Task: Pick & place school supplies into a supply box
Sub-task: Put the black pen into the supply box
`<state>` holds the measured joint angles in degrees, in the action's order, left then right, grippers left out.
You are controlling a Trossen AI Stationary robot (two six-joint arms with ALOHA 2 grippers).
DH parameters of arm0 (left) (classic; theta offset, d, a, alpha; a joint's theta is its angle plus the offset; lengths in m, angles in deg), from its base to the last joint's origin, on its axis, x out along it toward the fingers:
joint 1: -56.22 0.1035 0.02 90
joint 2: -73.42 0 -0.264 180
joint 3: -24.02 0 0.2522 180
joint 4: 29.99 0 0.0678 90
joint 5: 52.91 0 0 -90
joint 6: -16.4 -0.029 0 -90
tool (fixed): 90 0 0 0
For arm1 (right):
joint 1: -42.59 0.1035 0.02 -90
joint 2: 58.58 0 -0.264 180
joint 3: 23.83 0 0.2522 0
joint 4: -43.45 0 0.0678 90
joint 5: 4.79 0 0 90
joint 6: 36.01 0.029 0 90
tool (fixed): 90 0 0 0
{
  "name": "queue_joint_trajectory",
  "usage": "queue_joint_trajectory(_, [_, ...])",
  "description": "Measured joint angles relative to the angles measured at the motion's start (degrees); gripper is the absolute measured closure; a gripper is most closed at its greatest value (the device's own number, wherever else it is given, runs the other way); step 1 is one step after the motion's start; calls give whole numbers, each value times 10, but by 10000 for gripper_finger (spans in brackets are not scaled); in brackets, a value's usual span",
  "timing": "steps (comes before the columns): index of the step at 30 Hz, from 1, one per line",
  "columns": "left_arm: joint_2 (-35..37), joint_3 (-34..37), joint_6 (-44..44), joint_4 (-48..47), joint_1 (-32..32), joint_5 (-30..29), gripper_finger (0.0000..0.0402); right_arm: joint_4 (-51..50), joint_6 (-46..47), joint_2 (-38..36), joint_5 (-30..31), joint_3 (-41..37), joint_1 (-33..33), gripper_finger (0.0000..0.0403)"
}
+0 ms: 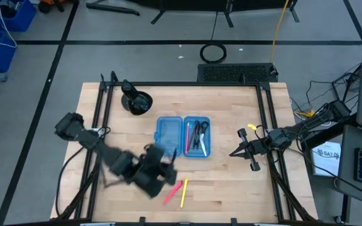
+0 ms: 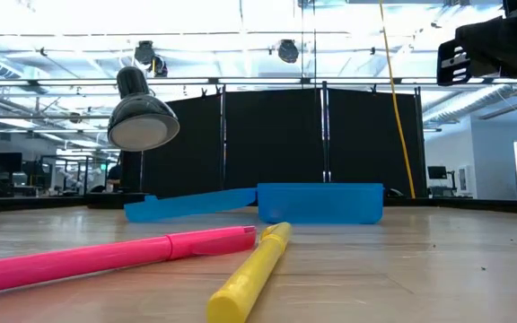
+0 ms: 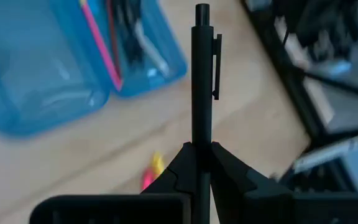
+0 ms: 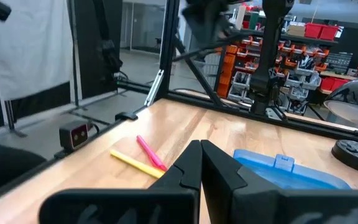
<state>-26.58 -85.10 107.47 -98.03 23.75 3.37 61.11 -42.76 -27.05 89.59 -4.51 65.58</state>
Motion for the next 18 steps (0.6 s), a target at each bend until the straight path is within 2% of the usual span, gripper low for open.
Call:
queue_joint_trajectory(4, [-3, 0, -56, 60, 70, 14, 371, 1, 17, 0, 0, 0, 0, 403])
queue_joint_trajectory(11, [-39, -1, -162, 161, 189, 96, 371, 0, 15, 0, -2, 0, 0, 403])
queue_joint_trajectory(18, [-118, 0, -211, 215, 279, 183, 371, -2, 11, 1, -1, 0, 0, 403])
